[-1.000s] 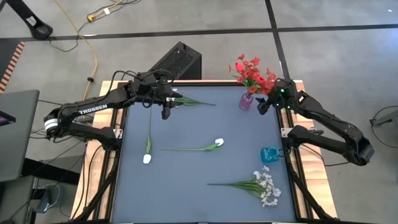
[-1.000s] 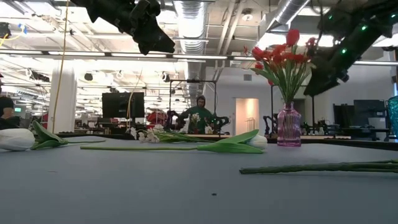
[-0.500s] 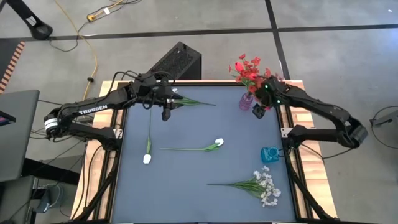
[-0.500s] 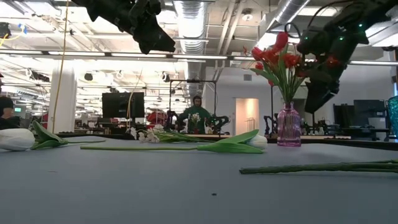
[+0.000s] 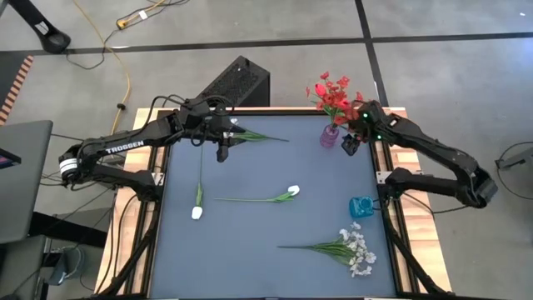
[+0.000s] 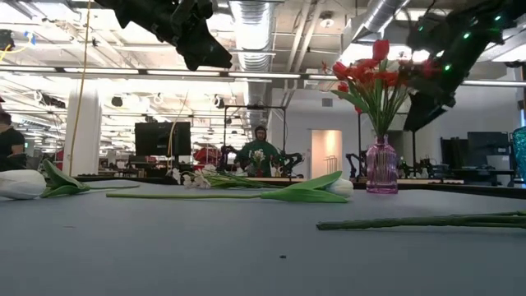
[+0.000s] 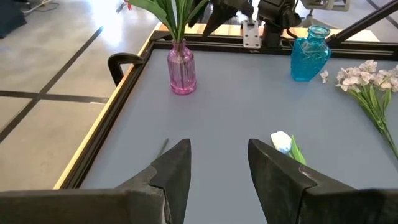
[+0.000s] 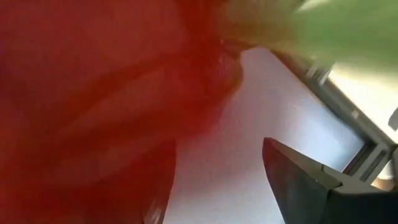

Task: Sort flowers into vase by color
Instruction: Put the bottom white flowers into the blue vase

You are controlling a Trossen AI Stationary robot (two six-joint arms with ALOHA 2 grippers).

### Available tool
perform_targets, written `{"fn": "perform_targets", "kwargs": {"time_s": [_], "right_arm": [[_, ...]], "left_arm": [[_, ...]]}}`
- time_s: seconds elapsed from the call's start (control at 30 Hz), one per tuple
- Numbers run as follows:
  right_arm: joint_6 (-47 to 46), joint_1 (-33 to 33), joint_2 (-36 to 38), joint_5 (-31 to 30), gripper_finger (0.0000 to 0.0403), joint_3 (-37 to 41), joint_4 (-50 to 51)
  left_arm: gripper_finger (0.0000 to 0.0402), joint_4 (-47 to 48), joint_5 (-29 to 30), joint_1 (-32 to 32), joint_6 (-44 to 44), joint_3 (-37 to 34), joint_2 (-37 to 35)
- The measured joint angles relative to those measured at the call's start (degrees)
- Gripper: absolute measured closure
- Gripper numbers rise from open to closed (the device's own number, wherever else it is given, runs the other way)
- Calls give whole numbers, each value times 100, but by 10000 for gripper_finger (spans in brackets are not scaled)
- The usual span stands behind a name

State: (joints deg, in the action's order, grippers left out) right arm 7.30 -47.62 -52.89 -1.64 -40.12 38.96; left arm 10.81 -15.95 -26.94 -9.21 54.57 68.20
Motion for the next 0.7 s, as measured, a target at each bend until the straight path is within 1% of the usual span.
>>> {"fn": "perform_targets", "kwargs": {"time_s": [0.47, 0.6, 0.7], "right_arm": [[5, 0, 1647, 40, 138, 0, -13], [24, 0, 2059, 276, 138, 0, -12], [28, 0, 2318, 335, 138, 0, 2]], "left_arm": [[253, 9, 26, 0, 0, 0, 0], [253, 22, 27, 0, 6, 0, 0], [253, 25, 26, 0, 37, 0, 0]]}}
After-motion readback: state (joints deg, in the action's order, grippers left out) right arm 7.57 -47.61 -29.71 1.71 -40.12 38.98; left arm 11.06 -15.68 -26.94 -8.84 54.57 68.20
